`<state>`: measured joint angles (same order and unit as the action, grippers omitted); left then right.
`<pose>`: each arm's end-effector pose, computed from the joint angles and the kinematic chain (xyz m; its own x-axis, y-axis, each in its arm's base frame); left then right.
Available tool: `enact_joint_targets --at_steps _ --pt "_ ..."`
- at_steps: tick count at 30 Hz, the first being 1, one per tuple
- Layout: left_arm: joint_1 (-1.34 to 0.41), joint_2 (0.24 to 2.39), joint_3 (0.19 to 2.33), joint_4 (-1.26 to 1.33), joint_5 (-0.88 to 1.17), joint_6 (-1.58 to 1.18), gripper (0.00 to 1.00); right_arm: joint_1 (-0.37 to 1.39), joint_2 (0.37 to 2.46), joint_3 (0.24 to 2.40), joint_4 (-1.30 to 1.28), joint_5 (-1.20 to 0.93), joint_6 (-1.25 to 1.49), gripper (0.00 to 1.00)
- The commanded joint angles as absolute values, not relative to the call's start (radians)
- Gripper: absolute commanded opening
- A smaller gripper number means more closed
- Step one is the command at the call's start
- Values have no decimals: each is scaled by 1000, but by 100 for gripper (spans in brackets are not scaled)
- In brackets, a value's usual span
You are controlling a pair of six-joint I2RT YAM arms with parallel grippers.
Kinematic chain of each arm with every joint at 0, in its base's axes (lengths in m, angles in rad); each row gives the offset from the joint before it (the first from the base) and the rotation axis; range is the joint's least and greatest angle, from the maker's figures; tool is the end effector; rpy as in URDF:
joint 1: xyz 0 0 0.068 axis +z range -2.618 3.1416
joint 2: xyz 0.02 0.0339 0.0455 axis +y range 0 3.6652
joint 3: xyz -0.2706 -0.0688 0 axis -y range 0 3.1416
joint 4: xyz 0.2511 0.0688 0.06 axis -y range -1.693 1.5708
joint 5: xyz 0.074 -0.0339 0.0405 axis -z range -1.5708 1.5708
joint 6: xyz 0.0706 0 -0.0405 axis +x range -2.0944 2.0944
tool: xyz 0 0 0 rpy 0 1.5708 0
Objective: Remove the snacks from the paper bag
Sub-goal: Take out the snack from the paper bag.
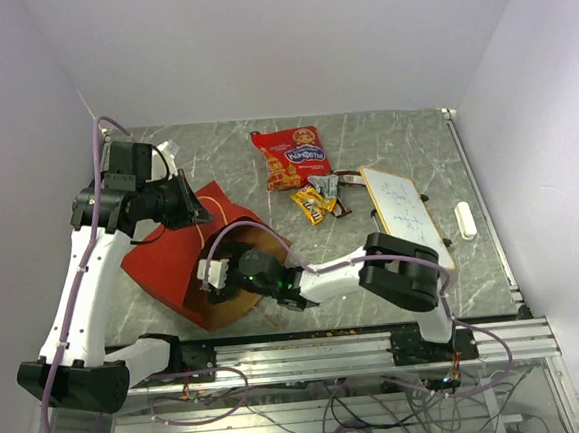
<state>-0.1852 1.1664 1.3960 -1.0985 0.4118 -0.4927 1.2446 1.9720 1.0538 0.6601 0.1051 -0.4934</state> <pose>0.2247 -0.0709 0.3719 -0.8613 -0.2796 -0.4243 0.0175 0.8182 -0.5747 0.1561 0.4384 0.1627 0.3587 -0.4094 -0.8389 -0.8398 0.2508 -0.4815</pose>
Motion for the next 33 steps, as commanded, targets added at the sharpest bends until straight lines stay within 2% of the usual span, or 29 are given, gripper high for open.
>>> enact_joint_targets --at_steps 1,11,18,20,23,30,33 --pt "-186 1169 1427 -1116 404 -461 7 1235 2070 1096 838 208 -563 84" --pt "-187 1148 1461 -1150 387 -452 7 1197 2214 1182 906 274 -549 83" --pt "-186 1132 1427 -1177 385 -466 7 1163 2295 1241 900 359 -579 74" --pt "-187 1118 1403 -1171 400 -488 7 1158 2299 1248 879 351 -583 68" --pt "-187 1093 1372 -1157 401 -513 7 1150 2300 1250 852 326 -567 53" --pt "-187 1113 1413 -1179 381 -500 7 1148 2274 1278 720 287 -544 12" --pt "-186 1109 1416 -1171 375 -514 7 1150 2233 1259 696 255 -530 3"
